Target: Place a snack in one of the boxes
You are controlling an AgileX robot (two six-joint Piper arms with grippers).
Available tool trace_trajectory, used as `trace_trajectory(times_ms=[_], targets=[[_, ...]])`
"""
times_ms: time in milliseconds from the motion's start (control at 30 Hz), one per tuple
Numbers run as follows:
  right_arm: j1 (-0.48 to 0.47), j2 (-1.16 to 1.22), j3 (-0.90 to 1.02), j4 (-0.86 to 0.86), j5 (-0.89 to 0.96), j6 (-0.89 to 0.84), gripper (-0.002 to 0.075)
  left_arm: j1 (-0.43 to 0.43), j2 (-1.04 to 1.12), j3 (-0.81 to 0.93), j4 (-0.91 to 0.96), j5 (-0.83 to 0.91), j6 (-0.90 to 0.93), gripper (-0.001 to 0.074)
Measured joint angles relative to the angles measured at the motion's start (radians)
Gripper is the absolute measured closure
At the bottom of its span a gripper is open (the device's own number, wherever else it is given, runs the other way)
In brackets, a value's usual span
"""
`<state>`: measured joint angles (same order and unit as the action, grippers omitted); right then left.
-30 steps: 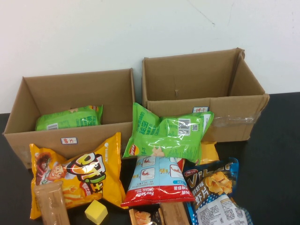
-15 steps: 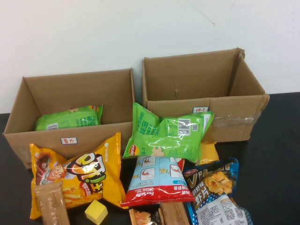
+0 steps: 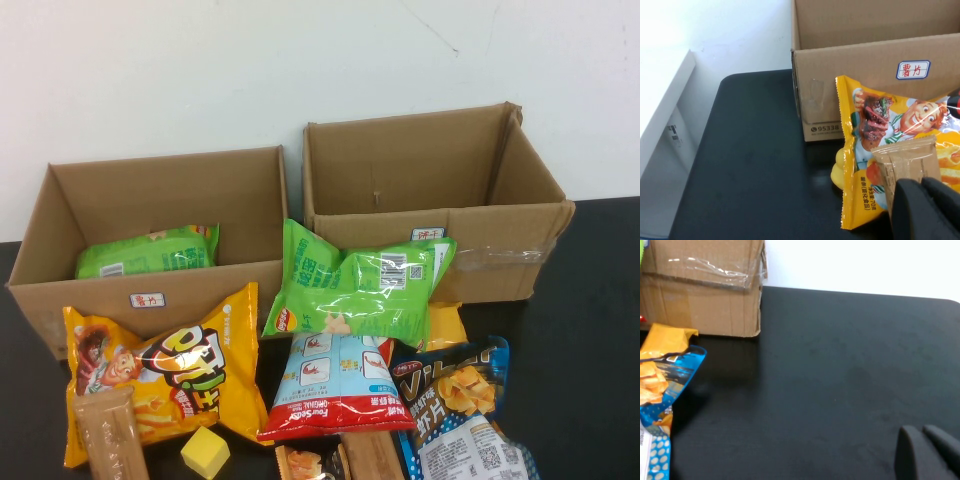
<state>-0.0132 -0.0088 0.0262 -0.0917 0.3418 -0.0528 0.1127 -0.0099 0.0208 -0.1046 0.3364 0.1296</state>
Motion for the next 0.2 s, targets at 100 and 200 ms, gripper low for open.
trace_trajectory(times_ms=[100,200], targets=[[0.0,0.0,0.0,0.0,0.0,0.0,0.0727,0.0,0.0,0.0,0.0,0.0,0.002,0.0736],[0.0,0.0,0.0,0.0,0.0,0.0,0.0727,0.0,0.0,0.0,0.0,0.0,0.005,0.0736]])
